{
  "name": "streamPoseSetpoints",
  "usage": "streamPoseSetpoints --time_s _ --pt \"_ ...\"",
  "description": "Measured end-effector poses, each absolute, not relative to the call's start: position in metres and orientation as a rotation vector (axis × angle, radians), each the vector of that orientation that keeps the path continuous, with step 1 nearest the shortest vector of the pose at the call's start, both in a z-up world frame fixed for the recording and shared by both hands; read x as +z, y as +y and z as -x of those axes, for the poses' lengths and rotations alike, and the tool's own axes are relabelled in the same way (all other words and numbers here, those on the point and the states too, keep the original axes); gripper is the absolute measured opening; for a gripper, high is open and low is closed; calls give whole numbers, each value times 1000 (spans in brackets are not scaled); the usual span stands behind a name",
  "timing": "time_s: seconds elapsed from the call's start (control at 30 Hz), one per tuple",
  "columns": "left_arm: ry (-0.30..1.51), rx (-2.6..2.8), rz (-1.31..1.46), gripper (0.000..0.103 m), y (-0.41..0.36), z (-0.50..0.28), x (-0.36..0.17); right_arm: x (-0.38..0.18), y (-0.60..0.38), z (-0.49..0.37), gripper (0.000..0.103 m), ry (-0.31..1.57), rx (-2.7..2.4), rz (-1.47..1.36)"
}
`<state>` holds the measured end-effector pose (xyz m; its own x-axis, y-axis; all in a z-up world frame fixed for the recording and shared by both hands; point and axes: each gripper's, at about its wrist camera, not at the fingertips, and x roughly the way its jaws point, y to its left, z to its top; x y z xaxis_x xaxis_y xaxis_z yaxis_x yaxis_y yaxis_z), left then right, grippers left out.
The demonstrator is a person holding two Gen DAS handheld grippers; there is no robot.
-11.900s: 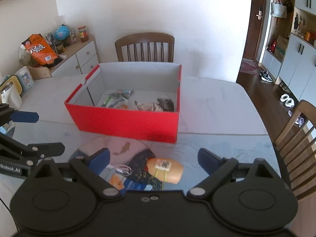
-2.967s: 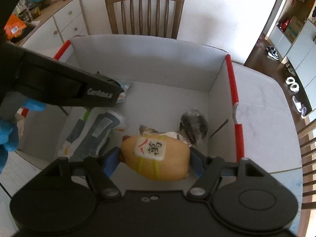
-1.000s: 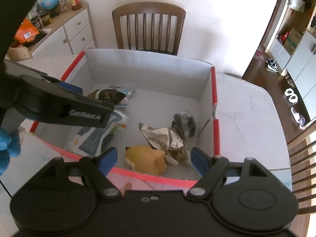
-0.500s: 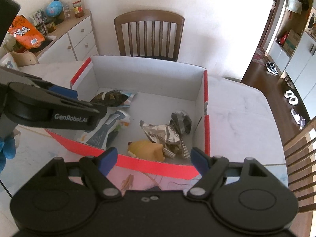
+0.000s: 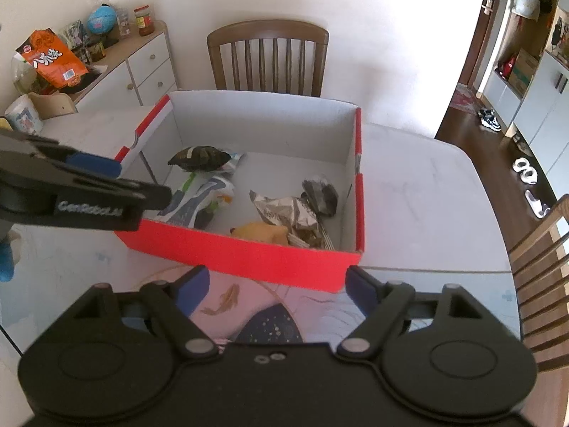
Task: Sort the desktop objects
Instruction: 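Withdraw both open tools from the box back over the table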
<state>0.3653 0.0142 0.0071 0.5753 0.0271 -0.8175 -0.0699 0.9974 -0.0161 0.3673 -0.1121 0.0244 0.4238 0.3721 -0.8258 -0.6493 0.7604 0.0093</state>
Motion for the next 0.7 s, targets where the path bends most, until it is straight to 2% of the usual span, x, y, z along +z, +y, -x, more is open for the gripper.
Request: streamPoseSetpoints --time_s 0.33,0.63,0.67,0.7 --pt "913 20 51 83 -1 -330 18 27 -130 -349 88 924 670 337" --pt "883 -42 32 86 -20 -302 21 28 -147 -333 89 909 692 303" --pt "876 -44 30 88 -21 -299 21 28 -148 -331 89 909 693 302" --pt "868 -45 26 94 -22 -296 21 28 -150 -329 90 908 694 300"
